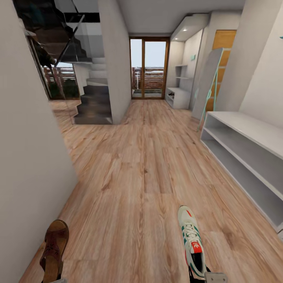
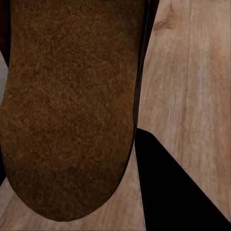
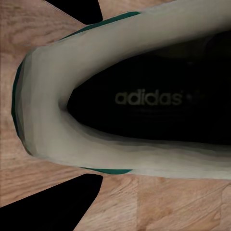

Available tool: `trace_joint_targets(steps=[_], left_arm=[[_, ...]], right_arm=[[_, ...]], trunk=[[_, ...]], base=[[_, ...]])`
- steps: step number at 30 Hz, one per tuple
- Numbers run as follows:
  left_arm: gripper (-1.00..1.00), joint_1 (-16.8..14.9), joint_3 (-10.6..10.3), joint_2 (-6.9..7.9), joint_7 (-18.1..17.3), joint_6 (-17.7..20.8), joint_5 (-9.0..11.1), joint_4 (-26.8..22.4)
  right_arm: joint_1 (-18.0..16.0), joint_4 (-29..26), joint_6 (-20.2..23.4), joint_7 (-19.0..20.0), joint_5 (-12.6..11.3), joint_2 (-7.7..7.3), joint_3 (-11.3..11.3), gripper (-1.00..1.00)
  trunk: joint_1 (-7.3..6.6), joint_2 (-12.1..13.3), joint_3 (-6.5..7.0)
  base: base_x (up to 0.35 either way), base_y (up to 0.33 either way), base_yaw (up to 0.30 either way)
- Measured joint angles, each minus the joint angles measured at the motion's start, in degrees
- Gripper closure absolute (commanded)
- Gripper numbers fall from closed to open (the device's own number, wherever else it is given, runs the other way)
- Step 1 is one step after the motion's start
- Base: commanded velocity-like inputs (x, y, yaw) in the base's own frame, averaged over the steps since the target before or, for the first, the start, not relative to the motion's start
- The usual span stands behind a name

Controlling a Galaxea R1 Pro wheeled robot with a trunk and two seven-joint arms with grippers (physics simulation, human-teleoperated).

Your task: Pick up the two gym shoes and the two sandals from the corridor floor and place them onto the hallstand (shoe rack) in the corridor, making sure they are on the rack and not on the floor. Arrange them so the two gym shoes are next to each other and the two sandals are next to each other.

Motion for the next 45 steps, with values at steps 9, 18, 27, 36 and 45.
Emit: trace_joint_targets(steps=[9, 18, 27, 36, 45], left_arm=[[1.0, 0.0, 0.0, 0.0, 0.0, 0.0, 0.0, 0.0], [1.0, 0.0, 0.0, 0.0, 0.0, 0.0, 0.0, 0.0], [1.0, 0.0, 0.0, 0.0, 0.0, 0.0, 0.0, 0.0], [1.0, 0.0, 0.0, 0.0, 0.0, 0.0, 0.0, 0.0], [1.0, 0.0, 0.0, 0.0, 0.0, 0.0, 0.0, 0.0]], right_arm=[[0.0, 0.0, 0.0, 0.0, 0.0, 0.0, 0.0, 1.0], [0.0, 0.6, 0.0, 0.0, 0.0, 0.03, 0.0, 1.0], [0.0, 0.7, 0.0, 0.0, -0.1, 0.01, 0.0, 1.0], [0.0, 0.7, 0.0, 0.0, -0.1, 0.0, 0.0, 1.0], [0.0, 0.8, 0.0, 0.0, 0.0, -0.08, 0.0, 1.0]], trunk=[[0.0, 0.0, 0.0], [0.0, 0.0, 0.0], [0.0, 0.0, 0.0], [0.0, 0.0, 0.0], [0.0, 0.0, 0.0]], base=[[0.339, 0.0, 0.0], [0.339, 0.0, 0.0], [0.339, 0.0, 0.0], [0.339, 0.0, 0.0], [0.339, 0.0, 0.0]])
